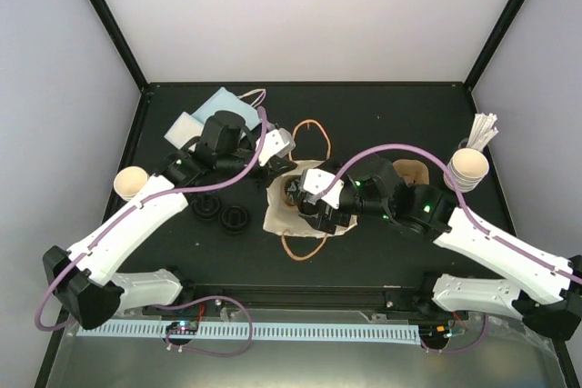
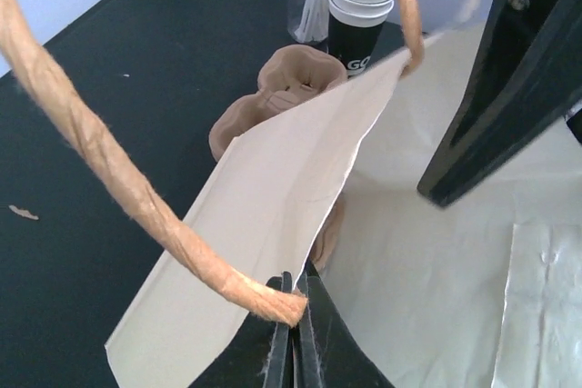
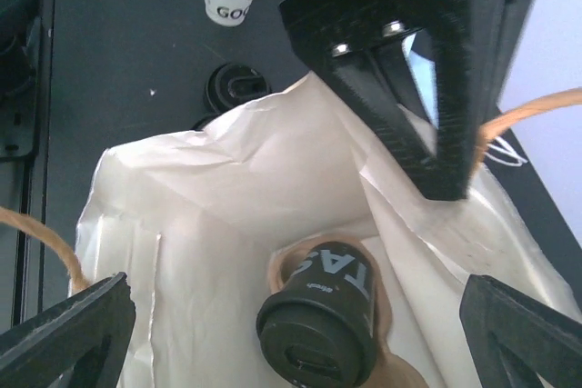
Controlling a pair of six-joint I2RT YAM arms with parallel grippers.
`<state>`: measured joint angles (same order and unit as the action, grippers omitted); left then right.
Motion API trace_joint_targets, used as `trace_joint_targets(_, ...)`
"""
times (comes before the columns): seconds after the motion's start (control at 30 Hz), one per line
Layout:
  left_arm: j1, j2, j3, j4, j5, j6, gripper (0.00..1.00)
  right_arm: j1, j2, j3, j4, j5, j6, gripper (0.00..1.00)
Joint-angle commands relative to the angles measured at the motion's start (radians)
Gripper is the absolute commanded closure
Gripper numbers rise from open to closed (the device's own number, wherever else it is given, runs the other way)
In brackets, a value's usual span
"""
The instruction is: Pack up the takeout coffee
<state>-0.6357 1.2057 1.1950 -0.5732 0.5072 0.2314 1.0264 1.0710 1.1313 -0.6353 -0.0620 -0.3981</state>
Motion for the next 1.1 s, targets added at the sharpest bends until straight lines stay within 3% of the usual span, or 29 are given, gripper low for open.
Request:
trace_joint_targets(0.0,-0.027,-0.073,0.033,-0.030,-0.088,-0.007,0.99,0.001,-0.058,0.001,0.011,-0.009,0.033,0.00)
trace_joint_targets(0.27,-0.057,-0.192,-0.010,-0.050,-0.175,-0.089,0.98,0.001,-0.107,0.026,0.016,0.088,0.153,0.00)
trace_joint_targets(0.4,-0.075,-0.189,0.002,-0.109,-0.222,-0.166,0.99,0.001,-0.112,0.083,-0.005,0.177,0.280,0.00)
trace_joint_targets(0.63,-0.084,-0.176,0.021,-0.173,-0.315,-0.294,0.98,0.001,-0.080,0.171,-0.035,0.176,0.403,0.00)
trace_joint_targets(0.87,-0.084,-0.182,0.031,-0.194,-0.355,-0.538,0.98,0.001,0.010,0.292,-0.080,0.212,0.617,0.00)
trace_joint_targets(1.07,-0.082,-0.184,0.015,-0.209,-0.370,-0.753,0.98,-0.005,0.061,0.359,-0.172,0.257,0.625,0.00)
